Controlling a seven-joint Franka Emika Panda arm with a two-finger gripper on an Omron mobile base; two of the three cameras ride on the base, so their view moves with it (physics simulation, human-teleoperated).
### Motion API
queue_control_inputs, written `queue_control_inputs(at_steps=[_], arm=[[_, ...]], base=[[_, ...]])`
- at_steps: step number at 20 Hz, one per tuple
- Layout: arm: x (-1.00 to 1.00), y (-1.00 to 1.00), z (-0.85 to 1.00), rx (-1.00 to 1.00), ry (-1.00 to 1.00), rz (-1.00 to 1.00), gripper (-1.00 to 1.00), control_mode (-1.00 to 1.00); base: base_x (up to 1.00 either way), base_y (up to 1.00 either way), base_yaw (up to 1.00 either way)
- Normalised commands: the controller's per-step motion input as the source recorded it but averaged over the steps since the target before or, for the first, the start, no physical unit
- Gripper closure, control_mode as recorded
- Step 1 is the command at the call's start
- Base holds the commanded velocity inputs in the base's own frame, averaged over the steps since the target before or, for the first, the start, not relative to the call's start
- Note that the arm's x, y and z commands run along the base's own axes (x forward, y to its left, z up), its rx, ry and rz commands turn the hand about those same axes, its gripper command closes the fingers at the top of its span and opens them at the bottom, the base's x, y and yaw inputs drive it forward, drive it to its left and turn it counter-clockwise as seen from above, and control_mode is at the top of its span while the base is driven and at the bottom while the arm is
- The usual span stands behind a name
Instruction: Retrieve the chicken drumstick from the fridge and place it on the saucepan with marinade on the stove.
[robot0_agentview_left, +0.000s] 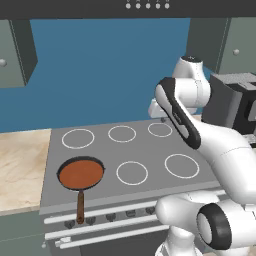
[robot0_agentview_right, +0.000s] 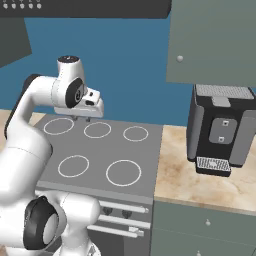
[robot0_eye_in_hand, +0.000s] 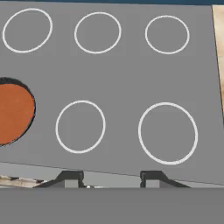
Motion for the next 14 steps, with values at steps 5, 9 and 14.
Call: queue_control_inputs(at_steps=[5,9,14], arm=[[-0.61,-0.01,0.00,0.00,-0.09,0.00,-1.00,-1.00],[-0.99,-0.13,0.00,0.00,-0.13,-0.01,-1.00,-1.00],[-0.85,-0.03,0.00,0.00,-0.07,0.00,-1.00,-1.00]], base=[[0.00,0.00,0.00],[0.00,0.00,0.00],[0.00,0.00,0.00]])
